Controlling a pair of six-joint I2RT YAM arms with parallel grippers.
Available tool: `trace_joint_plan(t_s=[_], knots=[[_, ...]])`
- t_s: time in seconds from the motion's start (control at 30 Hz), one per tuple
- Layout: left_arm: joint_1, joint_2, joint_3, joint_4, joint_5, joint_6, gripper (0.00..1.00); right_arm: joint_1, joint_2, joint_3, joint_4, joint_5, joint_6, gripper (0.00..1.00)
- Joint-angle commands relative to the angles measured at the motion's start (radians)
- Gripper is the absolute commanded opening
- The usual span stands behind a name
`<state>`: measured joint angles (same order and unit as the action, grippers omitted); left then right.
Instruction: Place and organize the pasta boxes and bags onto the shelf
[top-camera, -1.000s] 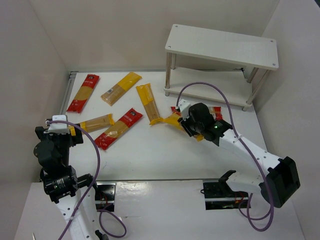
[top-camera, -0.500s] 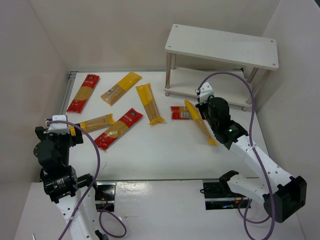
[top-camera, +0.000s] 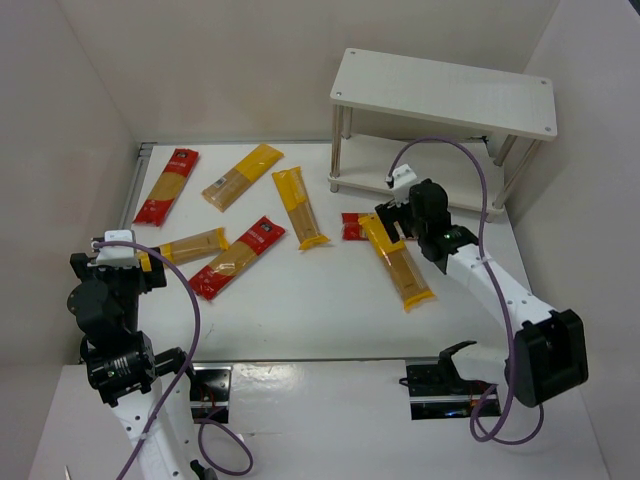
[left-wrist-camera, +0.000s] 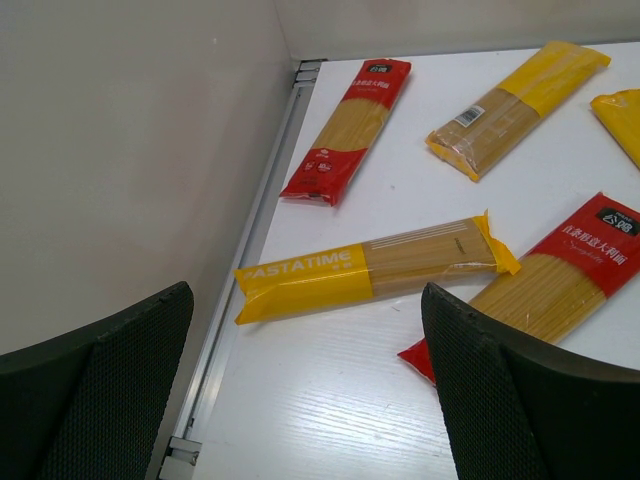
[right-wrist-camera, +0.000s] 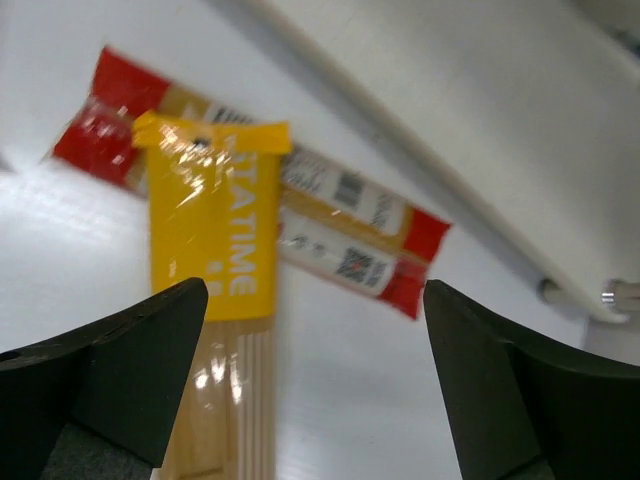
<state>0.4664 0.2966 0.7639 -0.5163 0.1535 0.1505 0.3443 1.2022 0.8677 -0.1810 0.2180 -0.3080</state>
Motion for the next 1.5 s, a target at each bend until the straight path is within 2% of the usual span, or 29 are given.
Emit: trace_joint_plan(t_s=[0.0, 0.23, 0.5, 0.73, 1.4, 1.47], knots=[[0.008, -0.013, 0.000, 0.033, -0.003, -0.022, 1.00, -0.008, 0.049, 0.054, -0.150, -0.141, -0.040, 1.00], [0.008, -0.013, 0.000, 0.033, -0.003, -0.022, 1.00, -0.008, 0.091, 0.001, -0.248, -0.232, -0.028, 1.00], [0.008, -0.013, 0.000, 0.033, -0.003, -0.022, 1.00, -0.008, 0.175, -0.041, -0.311, -0.241, -0.091, 1.00], [0.008, -0.013, 0.000, 0.033, -0.003, -0.022, 1.00, -0.039, 0.267, -0.050, -0.311, -0.293, -0.109, 1.00], [0.008, -0.013, 0.000, 0.033, -0.003, -0.022, 1.00, -0.068, 0.350, -0.078, -0.242, -0.313, -0.128, 1.00], [0.008, -0.013, 0.000, 0.033, -0.003, -0.022, 1.00, -0.068, 0.359, -0.078, -0.242, -0.325, -0.138, 0.95]])
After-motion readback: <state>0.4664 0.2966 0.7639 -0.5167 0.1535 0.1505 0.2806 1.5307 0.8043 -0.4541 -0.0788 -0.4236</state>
